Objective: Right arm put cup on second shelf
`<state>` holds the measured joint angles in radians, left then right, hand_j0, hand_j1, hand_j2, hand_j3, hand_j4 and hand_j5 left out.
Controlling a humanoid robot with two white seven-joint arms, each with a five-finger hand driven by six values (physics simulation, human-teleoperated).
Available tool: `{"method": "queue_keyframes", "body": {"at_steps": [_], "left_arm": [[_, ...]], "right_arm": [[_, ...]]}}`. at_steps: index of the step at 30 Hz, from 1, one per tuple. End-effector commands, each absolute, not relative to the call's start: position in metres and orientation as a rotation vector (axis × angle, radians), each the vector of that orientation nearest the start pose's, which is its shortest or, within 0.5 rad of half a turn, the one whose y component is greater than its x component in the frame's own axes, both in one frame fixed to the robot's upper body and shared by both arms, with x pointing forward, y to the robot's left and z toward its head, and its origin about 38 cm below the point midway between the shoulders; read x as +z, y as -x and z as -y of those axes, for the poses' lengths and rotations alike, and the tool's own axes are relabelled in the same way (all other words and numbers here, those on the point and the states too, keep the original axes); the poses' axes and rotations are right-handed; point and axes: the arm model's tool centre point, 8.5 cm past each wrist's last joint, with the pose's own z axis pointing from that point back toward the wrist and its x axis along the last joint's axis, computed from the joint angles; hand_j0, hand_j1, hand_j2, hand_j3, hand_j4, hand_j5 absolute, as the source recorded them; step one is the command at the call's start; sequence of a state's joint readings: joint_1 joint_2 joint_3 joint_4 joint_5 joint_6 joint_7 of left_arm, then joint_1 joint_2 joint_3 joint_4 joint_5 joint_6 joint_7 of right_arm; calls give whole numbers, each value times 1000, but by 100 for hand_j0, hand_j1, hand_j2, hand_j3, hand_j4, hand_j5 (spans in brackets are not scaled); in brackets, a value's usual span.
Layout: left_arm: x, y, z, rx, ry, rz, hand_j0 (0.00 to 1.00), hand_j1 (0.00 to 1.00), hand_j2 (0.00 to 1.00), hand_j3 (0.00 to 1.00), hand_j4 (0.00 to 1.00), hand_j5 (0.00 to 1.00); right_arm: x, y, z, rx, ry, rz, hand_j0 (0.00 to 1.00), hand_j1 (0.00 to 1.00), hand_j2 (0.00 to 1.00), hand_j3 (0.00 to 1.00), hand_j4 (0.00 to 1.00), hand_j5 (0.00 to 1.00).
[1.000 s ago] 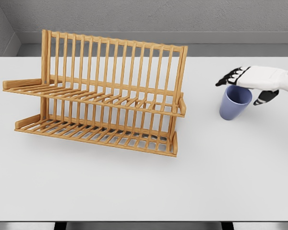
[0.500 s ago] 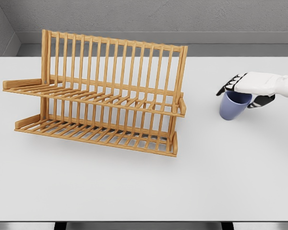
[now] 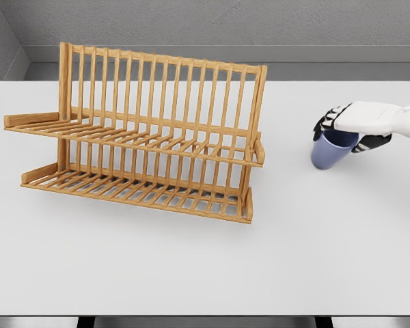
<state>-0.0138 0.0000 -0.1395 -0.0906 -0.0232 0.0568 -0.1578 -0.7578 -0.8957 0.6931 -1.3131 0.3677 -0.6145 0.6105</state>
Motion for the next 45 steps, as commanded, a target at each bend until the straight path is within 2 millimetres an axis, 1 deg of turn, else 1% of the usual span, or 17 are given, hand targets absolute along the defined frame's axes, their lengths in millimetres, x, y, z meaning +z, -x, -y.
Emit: {"method": "queue_keyframes", "body": {"at_steps": [1, 5, 6, 12, 13, 16, 17, 18, 21, 23, 25, 28, 32, 36, 39, 41, 45], "left_arm": [[-263, -32, -255, -167, 70, 27, 100, 100, 100, 100, 100, 100], [-263, -32, -255, -167, 70, 27, 100, 100, 100, 100, 100, 100], [-263, -32, -255, -167, 70, 27, 100, 100, 100, 100, 100, 100], [-263, -32, -255, -167, 70, 27, 100, 100, 100, 100, 100, 100], [-263, -32, -255, -167, 70, 27, 100, 100, 100, 100, 100, 100], [-263, -32, -255, -167, 70, 27, 100, 100, 100, 100, 100, 100], [-263, -32, -255, -167, 70, 27, 100, 100, 100, 100, 100, 100], [-263, -32, -255, -167, 70, 27, 100, 100, 100, 100, 100, 100], [-263, -32, -255, -167, 70, 27, 100, 100, 100, 100, 100, 100], [-263, -32, -255, -167, 70, 27, 100, 100, 100, 100, 100, 100], [-263, -32, -255, -167, 70, 27, 100, 100, 100, 100, 100, 100], [-263, -32, -255, -167, 70, 27, 100, 100, 100, 100, 100, 100], [-263, -32, -255, -167, 70, 27, 100, 100, 100, 100, 100, 100], [-263, -32, -255, -167, 70, 27, 100, 100, 100, 100, 100, 100], [-263, -32, -255, -167, 70, 27, 100, 100, 100, 100, 100, 100], [-263, -32, -255, -167, 70, 27, 100, 100, 100, 100, 100, 100], [-263, -32, -255, -167, 70, 27, 100, 100, 100, 100, 100, 100]], "right_arm": [[232, -452, 356, 2108, 454, 1195, 62, 62, 62, 62, 62, 62], [239, -452, 353, 2114, 465, 1213, 61, 61, 61, 61, 61, 61], [249, -450, 354, 2111, 490, 1238, 61, 61, 61, 61, 61, 61], [267, -443, 354, 2133, 534, 1262, 61, 61, 61, 61, 61, 61], [275, -441, 355, 2136, 554, 1273, 61, 61, 61, 61, 61, 61], [280, -438, 351, 2150, 563, 1288, 61, 61, 61, 61, 61, 61], [287, -438, 354, 2139, 588, 1300, 61, 61, 61, 61, 61, 61], [292, -437, 352, 2147, 598, 1311, 61, 61, 61, 61, 61, 61], [302, -430, 351, 2165, 625, 1326, 61, 61, 61, 61, 61, 61], [303, -426, 345, 2186, 622, 1335, 61, 61, 61, 61, 61, 61], [308, -424, 347, 2179, 640, 1346, 61, 61, 61, 61, 61, 61], [312, -409, 350, 2188, 661, 1359, 61, 61, 61, 61, 61, 61], [318, -403, 343, 2215, 671, 1377, 61, 61, 61, 61, 61, 61], [322, -401, 344, 2215, 687, 1381, 61, 61, 61, 61, 61, 61], [330, -396, 340, 2226, 711, 1405, 61, 61, 61, 61, 61, 61], [333, -393, 341, 2217, 723, 1417, 61, 61, 61, 61, 61, 61], [338, -387, 330, 2248, 731, 1448, 61, 61, 61, 61, 61, 61]]}}
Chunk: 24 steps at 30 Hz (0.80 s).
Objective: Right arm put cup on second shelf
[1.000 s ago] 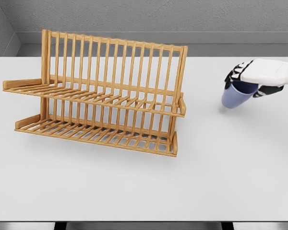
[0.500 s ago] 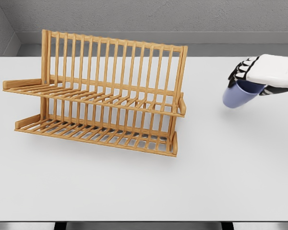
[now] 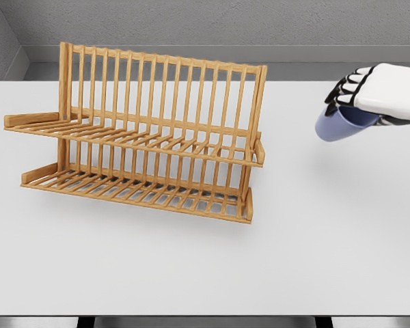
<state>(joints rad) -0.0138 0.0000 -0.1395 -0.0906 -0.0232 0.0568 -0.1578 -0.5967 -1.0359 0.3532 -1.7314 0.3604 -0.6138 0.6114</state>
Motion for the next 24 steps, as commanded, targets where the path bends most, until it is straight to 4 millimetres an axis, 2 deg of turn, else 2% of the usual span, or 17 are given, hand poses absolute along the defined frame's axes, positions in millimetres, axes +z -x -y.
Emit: {"method": "queue_keyframes", "body": {"at_steps": [1, 13, 24], "left_arm": [[-263, -32, -255, -167, 70, 27, 100, 100, 100, 100, 100, 100], [-263, -32, -255, -167, 70, 27, 100, 100, 100, 100, 100, 100], [-263, -32, -255, -167, 70, 26, 100, 100, 100, 100, 100, 100]], "right_arm": [[339, -387, 330, -2844, -923, -1841, 61, 61, 61, 61, 61, 61], [334, -390, 315, -2800, -869, -1902, 61, 61, 61, 61, 61, 61], [346, -393, 305, -2731, -852, -1961, 61, 61, 61, 61, 61, 61]]}}
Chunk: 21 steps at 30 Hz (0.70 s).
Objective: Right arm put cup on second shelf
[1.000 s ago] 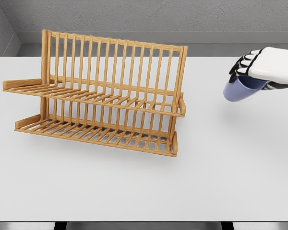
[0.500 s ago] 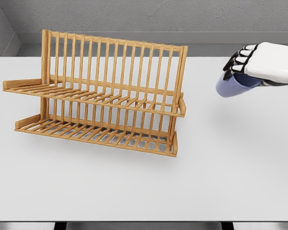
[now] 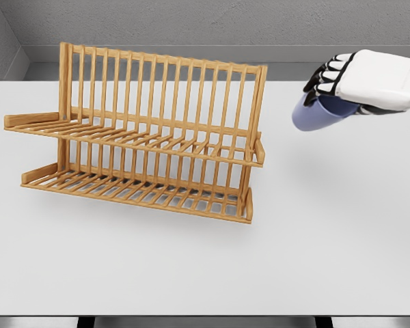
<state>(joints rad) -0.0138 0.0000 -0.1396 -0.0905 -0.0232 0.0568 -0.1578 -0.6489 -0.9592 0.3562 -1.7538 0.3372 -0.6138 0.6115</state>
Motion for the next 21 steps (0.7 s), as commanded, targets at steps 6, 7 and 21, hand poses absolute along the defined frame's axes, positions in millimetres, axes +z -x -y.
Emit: {"method": "queue_keyframes", "body": {"at_steps": [6, 7, 21], "left_arm": [[-263, -32, -255, -167, 70, 27, 100, 100, 100, 100, 100, 100], [-263, -32, -255, -167, 70, 27, 100, 100, 100, 100, 100, 100], [-263, -32, -255, -167, 70, 27, 100, 100, 100, 100, 100, 100]], "right_arm": [[350, -394, 298, -2699, -836, -1985, 61, 61, 61, 61, 61, 61], [350, -394, 297, -2694, -829, -1991, 61, 61, 61, 61, 61, 61], [346, -401, 249, -2646, -661, -1969, 61, 61, 61, 61, 61, 61]]}}
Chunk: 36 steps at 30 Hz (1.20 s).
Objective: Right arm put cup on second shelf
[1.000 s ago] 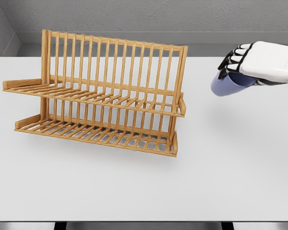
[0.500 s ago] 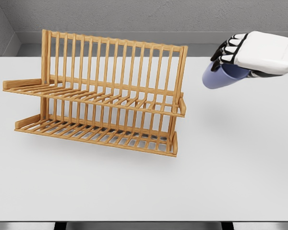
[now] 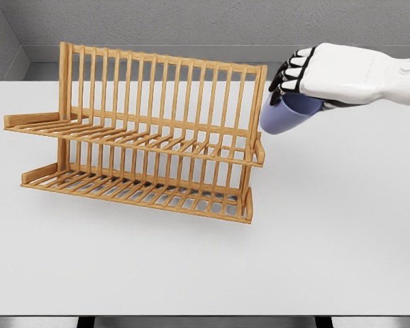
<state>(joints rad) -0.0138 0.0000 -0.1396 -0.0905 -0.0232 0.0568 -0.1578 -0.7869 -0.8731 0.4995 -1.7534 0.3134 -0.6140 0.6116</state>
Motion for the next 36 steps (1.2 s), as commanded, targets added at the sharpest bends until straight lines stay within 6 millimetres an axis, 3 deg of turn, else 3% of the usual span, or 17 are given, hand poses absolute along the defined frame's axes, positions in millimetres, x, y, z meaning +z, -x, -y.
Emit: {"method": "queue_keyframes", "body": {"at_steps": [1, 22, 36], "left_arm": [[-263, -32, -255, -167, 70, 27, 100, 100, 100, 100, 100, 100], [-263, -32, -255, -167, 70, 27, 100, 100, 100, 100, 100, 100], [-263, -32, -255, -167, 70, 27, 100, 100, 100, 100, 100, 100]], "right_arm": [[346, -401, 249, -2645, -660, -1970, 61, 61, 61, 61, 61, 61], [349, -402, 217, -2602, -565, -1948, 62, 62, 62, 62, 62, 62], [324, -399, 205, -2665, -458, -1890, 64, 64, 64, 64, 64, 64]]}}
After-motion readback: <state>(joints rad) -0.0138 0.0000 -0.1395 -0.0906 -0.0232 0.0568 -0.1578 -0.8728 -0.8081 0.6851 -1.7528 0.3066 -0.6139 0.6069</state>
